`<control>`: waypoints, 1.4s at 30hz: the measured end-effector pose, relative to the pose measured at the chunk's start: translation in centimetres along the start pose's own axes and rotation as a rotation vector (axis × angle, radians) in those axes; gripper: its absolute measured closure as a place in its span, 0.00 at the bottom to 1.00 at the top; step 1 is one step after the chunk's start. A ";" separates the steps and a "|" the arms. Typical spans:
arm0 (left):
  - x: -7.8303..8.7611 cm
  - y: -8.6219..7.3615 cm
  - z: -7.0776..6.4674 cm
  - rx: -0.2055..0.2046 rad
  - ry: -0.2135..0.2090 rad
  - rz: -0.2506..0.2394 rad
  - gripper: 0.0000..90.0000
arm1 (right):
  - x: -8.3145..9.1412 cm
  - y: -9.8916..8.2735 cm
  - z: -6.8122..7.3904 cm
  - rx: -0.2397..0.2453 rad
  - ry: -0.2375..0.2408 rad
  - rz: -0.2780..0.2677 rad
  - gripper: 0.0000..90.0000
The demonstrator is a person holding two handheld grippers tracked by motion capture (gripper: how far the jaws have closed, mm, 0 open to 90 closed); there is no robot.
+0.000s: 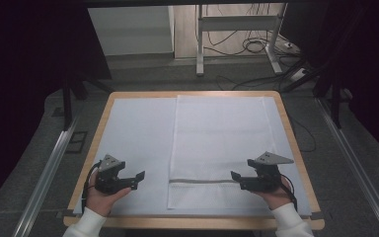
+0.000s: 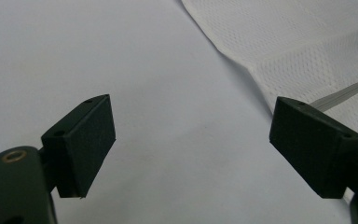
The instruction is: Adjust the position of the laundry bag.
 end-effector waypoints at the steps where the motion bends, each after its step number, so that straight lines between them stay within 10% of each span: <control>1: 0.3 0.6 0.0 -0.004 0.006 -0.005 0.16 | 0.0 0.1 0.0 -0.001 0.003 -0.001 0.21; 5: 0.7 1.9 -0.6 0.043 -0.009 -0.008 0.17 | 0.1 0.2 -0.1 0.001 0.012 -0.005 0.21; 42: -0.6 1.6 -2.4 0.034 -0.051 0.060 0.28 | 0.5 0.2 -1.3 0.013 -0.013 -0.001 0.23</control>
Point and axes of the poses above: each handheld gripper's, and its own axes: x roughly backward along the jaws, y roughly out of its top, z roughly to its left, the point moved 10 cm from there along -x, roughly forward along the jaws, and after that the axes turned 15 degrees about -z, right-handed, at the moved point
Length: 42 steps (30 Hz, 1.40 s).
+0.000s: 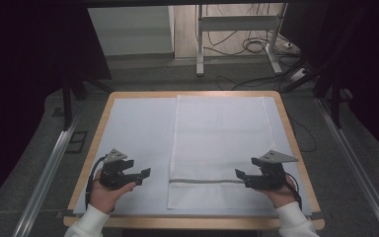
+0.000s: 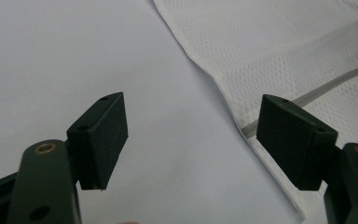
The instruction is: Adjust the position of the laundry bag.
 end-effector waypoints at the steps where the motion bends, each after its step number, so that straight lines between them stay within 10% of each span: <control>1: 0.0 0.0 0.0 0.000 0.000 0.000 0.29 | 0.0 0.0 0.1 -0.003 0.011 0.001 0.23; 42: -6.0 -1.0 -3.7 -0.028 -0.011 0.124 0.32 | -0.4 0.0 -0.6 -0.017 -0.004 0.001 0.23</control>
Point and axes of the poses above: each handheld gripper's, and its own axes: x roughly backward along the jaws, y roughly out of its top, z roughly to its left, the point moved 10 cm from there along -x, roughly forward along the jaws, and after that the axes turned 15 degrees about -z, right-handed, at the moved point
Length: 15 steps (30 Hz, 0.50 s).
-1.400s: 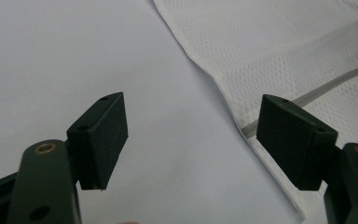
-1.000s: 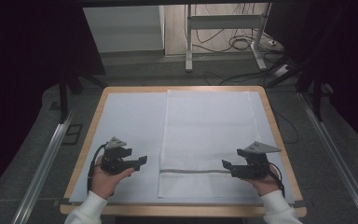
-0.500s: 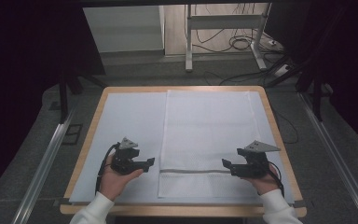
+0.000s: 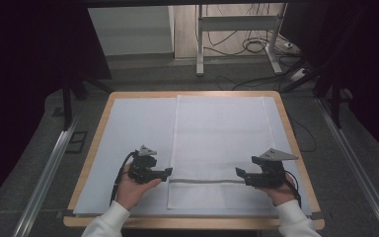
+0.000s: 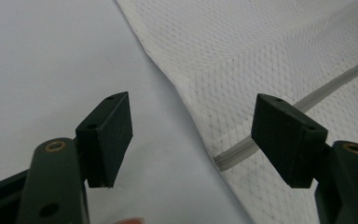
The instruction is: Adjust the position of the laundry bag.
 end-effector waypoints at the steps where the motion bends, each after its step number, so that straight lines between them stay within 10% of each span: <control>1: -0.1 0.0 -0.1 0.007 -0.003 0.002 0.32 | 0.0 0.0 0.0 -0.001 -0.001 0.000 0.23; 15: -1.9 -0.1 -0.5 0.024 0.003 0.025 0.33 | 0.0 0.1 -0.1 -0.002 -0.010 -0.003 0.23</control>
Point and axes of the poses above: each handheld gripper's, and its own axes: x roughly backward along the jaws, y roughly out of its top, z roughly to its left, the point moved 10 cm from there along -x, roughly forward along the jaws, and after that the axes turned 15 degrees about -z, right-handed, at the moved point
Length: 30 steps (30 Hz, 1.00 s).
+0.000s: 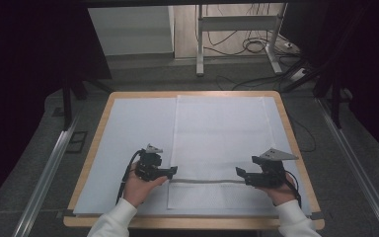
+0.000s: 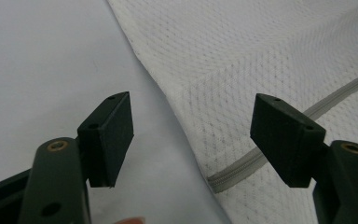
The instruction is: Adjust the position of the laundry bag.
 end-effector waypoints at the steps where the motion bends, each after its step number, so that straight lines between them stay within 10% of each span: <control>1: -0.2 -0.1 0.0 0.010 -0.003 0.003 0.33 | 0.0 0.1 -0.1 0.006 -0.010 -0.005 0.23; 30: -2.7 -1.4 -0.7 0.103 -0.058 0.044 0.40 | 0.1 0.5 0.2 -0.027 -0.007 -0.018 0.24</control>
Point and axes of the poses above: each handheld gripper's, and its own axes: x roughly backward along the jaws, y roughly out of its top, z roughly to its left, the point moved 10 cm from there along -x, roughly forward along the jaws, and after that the axes turned 15 degrees about -z, right-handed, at the moved point
